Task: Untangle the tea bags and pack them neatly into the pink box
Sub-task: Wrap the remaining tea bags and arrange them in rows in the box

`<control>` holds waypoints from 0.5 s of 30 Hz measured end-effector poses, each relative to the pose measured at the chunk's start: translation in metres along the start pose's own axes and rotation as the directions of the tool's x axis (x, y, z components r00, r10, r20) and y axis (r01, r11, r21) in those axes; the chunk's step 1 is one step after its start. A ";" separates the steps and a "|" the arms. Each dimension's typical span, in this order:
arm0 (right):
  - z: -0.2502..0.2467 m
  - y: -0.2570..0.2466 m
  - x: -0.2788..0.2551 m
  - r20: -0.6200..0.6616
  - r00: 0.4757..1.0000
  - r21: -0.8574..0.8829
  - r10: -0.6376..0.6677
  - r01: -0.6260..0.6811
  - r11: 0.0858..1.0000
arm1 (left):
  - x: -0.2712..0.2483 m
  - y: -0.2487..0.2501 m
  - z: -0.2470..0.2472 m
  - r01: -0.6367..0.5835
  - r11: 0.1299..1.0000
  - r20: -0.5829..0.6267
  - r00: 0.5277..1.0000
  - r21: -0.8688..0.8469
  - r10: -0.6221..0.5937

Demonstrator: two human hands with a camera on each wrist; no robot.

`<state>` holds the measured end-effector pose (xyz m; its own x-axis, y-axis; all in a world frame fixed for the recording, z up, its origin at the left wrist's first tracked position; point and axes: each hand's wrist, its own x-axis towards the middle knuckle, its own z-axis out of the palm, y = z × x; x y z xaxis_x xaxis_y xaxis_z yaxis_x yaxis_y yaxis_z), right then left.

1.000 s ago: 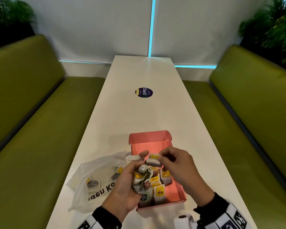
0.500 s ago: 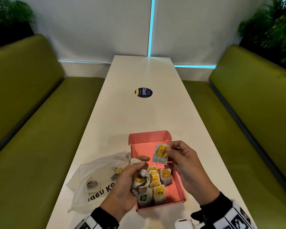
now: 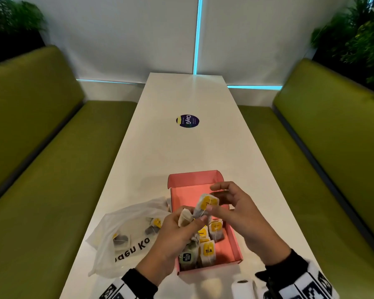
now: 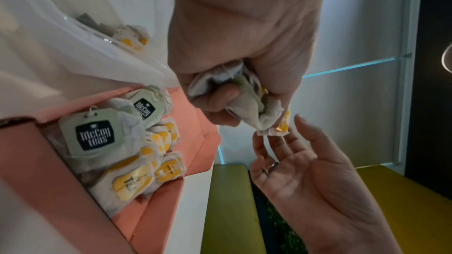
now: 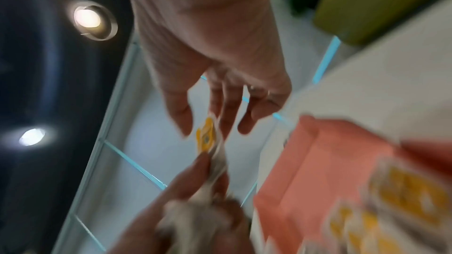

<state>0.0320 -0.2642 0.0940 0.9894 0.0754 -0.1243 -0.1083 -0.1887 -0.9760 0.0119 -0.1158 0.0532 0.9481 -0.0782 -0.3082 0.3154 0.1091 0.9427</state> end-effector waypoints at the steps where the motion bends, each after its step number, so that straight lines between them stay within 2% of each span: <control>1: -0.003 -0.002 0.000 0.048 0.999 -0.152 -0.016 0.023 0.988 | 0.000 -0.001 0.000 -0.017 1.000 0.005 1.000 0.025 0.017; 4: -0.009 -0.007 0.000 0.121 0.986 -0.470 -0.112 0.156 0.869 | -0.001 -0.004 0.000 -0.055 0.994 0.019 0.998 0.099 0.053; 9: -0.024 0.004 0.004 0.080 0.963 -0.609 -0.256 0.250 0.753 | 0.001 -0.019 -0.011 -0.128 0.930 -0.015 0.990 0.345 0.142; 11: -0.033 0.015 0.004 0.081 0.959 -0.693 -0.272 0.251 0.676 | -0.002 -0.027 -0.020 -0.172 0.802 0.033 0.982 0.572 0.187; 13: -0.038 0.030 0.001 0.134 0.969 -0.798 -0.206 0.229 0.558 | -0.008 -0.032 -0.026 -0.213 0.556 0.132 0.974 0.803 0.182; 15: -0.039 0.047 -0.003 0.184 0.976 -0.870 -0.117 0.217 0.443 | -0.014 -0.038 -0.029 -0.238 0.344 0.198 0.969 0.908 0.147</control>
<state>0.0276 -0.3116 0.0556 0.9605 0.2754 -0.0404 0.2508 -0.9190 -0.3042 -0.0122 -0.0903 0.0177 0.9571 -0.2564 -0.1350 -0.1537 -0.8441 0.5137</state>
